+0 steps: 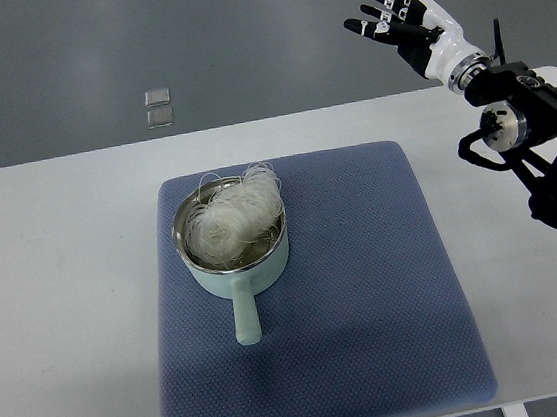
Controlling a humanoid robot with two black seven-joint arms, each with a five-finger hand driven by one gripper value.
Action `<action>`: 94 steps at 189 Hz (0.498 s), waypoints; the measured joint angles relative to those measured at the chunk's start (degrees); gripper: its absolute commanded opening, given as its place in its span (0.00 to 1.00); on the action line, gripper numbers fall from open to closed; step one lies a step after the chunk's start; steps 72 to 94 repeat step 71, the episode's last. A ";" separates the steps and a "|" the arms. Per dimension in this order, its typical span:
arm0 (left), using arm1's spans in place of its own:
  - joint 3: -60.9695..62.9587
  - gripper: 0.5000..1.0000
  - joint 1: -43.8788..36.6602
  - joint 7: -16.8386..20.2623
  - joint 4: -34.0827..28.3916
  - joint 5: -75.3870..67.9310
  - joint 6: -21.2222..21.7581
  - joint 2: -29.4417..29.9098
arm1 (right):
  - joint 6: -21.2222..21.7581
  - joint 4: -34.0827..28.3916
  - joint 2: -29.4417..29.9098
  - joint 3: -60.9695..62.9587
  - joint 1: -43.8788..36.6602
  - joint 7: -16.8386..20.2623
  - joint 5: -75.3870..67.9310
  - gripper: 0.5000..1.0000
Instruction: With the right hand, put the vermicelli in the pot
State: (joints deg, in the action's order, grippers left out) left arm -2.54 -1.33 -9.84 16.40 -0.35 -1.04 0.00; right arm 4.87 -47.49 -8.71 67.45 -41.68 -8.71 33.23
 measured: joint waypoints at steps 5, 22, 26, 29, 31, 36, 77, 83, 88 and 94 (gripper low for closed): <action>0.00 1.00 0.00 0.00 0.00 0.00 0.00 0.00 | 0.00 0.01 0.60 1.39 0.98 -0.56 -1.03 0.85; 0.03 1.00 0.01 -0.02 0.01 0.00 0.00 0.00 | 0.05 0.04 1.58 3.31 3.17 -2.28 -5.54 0.85; 0.04 1.00 0.01 -0.04 0.02 0.00 0.00 0.00 | 0.11 0.04 1.66 3.45 3.54 -2.75 -6.69 0.85; 0.05 1.00 0.01 -0.05 0.04 0.00 0.00 0.00 | 0.15 0.03 1.70 3.53 3.81 -3.12 -7.54 0.85; 0.06 1.00 0.01 -0.05 0.05 0.00 0.00 0.00 | 0.17 0.04 1.73 3.56 3.98 -3.37 -8.08 0.85; 0.07 1.00 0.01 -0.07 0.08 0.00 0.00 0.00 | 0.24 0.04 1.79 3.61 4.47 -4.16 -9.60 0.85; 0.09 1.00 -0.01 -0.08 0.12 0.00 -0.03 0.00 | 0.45 0.66 1.85 3.66 5.94 -7.92 -13.42 0.86; 0.09 1.00 -0.01 -0.08 0.12 0.00 -0.03 0.00 | 0.45 0.66 1.85 3.66 5.94 -7.92 -13.42 0.86; 0.09 1.00 -0.01 -0.08 0.12 0.00 -0.03 0.00 | 0.45 0.66 1.85 3.66 5.94 -7.92 -13.42 0.86; 0.09 1.00 -0.01 -0.08 0.12 0.00 -0.03 0.00 | 0.45 0.66 1.85 3.66 5.94 -7.92 -13.42 0.86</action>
